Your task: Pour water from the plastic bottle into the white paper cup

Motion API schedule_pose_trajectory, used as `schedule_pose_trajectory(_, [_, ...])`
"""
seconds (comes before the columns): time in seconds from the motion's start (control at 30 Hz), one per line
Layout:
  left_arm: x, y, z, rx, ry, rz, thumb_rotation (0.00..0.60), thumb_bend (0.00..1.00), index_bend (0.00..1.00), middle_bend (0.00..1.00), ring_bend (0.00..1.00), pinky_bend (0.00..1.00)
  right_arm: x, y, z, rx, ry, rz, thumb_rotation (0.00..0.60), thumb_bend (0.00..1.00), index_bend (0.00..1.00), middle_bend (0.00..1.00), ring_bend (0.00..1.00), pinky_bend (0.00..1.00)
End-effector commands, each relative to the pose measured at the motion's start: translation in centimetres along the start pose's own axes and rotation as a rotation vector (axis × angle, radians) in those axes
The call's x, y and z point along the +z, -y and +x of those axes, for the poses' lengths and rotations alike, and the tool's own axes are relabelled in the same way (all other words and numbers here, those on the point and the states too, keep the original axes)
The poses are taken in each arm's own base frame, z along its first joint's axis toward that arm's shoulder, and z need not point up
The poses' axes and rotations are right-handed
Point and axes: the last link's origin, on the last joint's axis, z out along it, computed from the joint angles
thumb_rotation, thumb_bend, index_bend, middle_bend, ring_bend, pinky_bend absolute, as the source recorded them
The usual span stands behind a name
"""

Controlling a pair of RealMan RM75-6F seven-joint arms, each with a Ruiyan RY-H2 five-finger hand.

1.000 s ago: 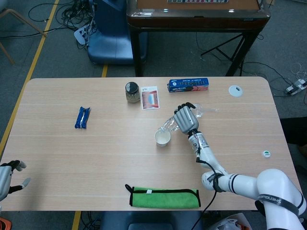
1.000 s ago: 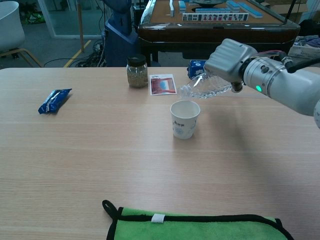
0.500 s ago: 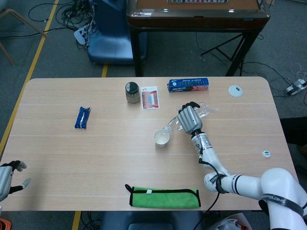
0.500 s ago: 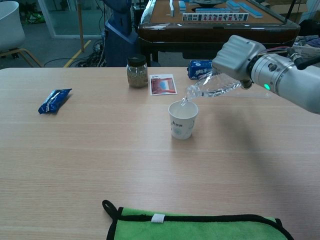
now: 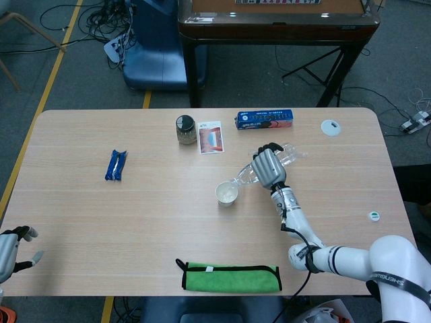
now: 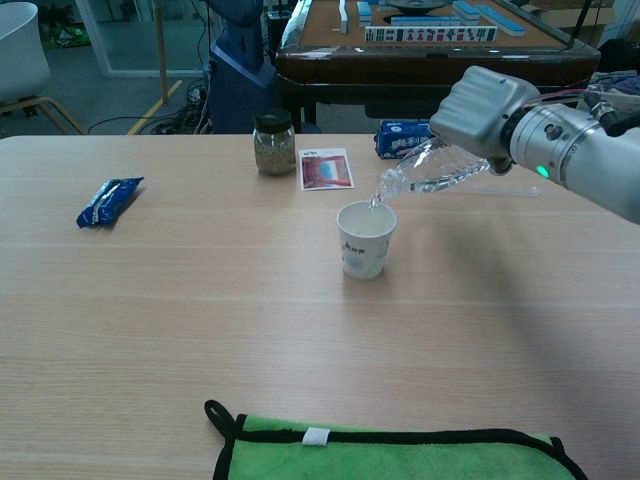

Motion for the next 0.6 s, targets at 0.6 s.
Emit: schedule_pose_trajectory(0.6, [0.02,-0.07,-0.1,0.004,0.003,0.0,0.6,0.18,0.46,0.49,0.48,0.68,-0.52,-0.96,-0.37,-0.047,0.014,-0.023,0.6,0.34,0.58,0.57,0.46,0.48])
